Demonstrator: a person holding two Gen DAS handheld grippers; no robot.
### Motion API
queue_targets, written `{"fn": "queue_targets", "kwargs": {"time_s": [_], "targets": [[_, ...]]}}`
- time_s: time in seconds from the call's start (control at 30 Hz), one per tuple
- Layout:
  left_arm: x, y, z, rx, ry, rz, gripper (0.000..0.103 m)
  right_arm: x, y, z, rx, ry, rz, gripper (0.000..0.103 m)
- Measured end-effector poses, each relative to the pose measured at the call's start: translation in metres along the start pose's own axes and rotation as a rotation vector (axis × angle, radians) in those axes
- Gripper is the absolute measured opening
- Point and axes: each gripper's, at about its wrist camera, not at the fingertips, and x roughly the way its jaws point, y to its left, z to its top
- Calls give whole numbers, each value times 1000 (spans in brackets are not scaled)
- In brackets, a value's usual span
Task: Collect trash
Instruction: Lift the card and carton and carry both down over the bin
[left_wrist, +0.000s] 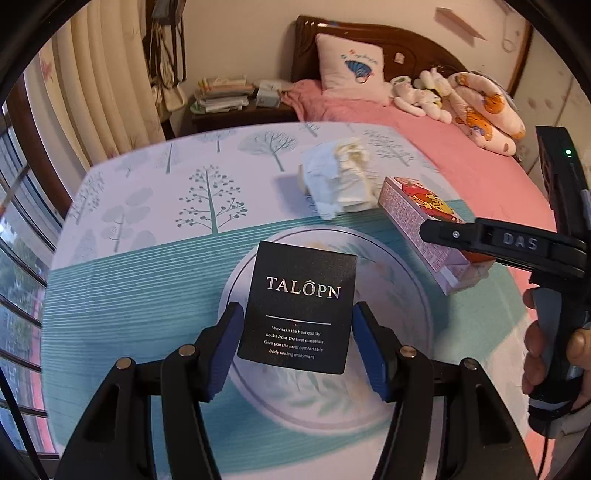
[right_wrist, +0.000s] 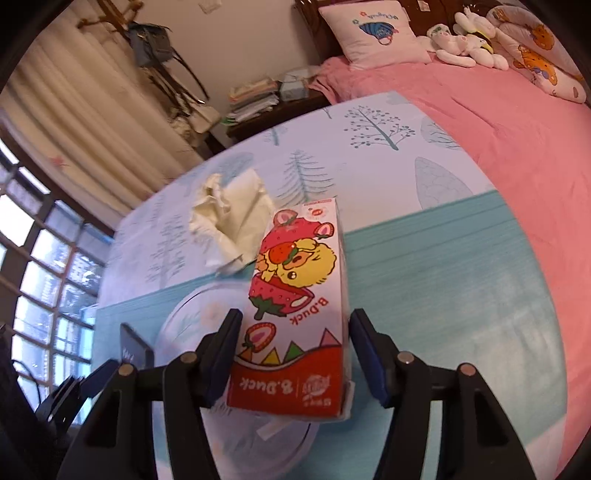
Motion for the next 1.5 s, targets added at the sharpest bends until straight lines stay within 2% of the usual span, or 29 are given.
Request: {"fn": "queue_targets", "kwargs": {"time_s": [0.23, 0.5, 0.67, 0.8, 1.0, 1.17, 1.3, 1.5], "targets": [[-70, -20, -45, 62, -35, -12, 59, -71, 16, -62, -78, -23, 103, 59], [-148, -31, -139, 81, -38, -74, 59, -152, 37, -163, -172, -47, 218, 59], [-172, -27, -203, 66, -2, -117, 59, -176, 48, -237, -244, -23, 268, 59], [-181, -26, -254, 62, 25, -149, 59, -179, 50, -295, -310, 15, 277, 59], [-167, -29, -328, 66, 96, -187, 59, -164, 43, -368, -340, 120, 279, 59], [-131, -38, -373, 113, 171, -187, 59, -134, 31, -400, -335, 221, 261, 59], [-93, -39, -392, 125, 233, -197, 59, -90, 15, -414, -284, 332, 215, 58], [-32, -41, -411, 125, 314, -201, 59, -28, -13, -427, -190, 403, 125, 58]]}}
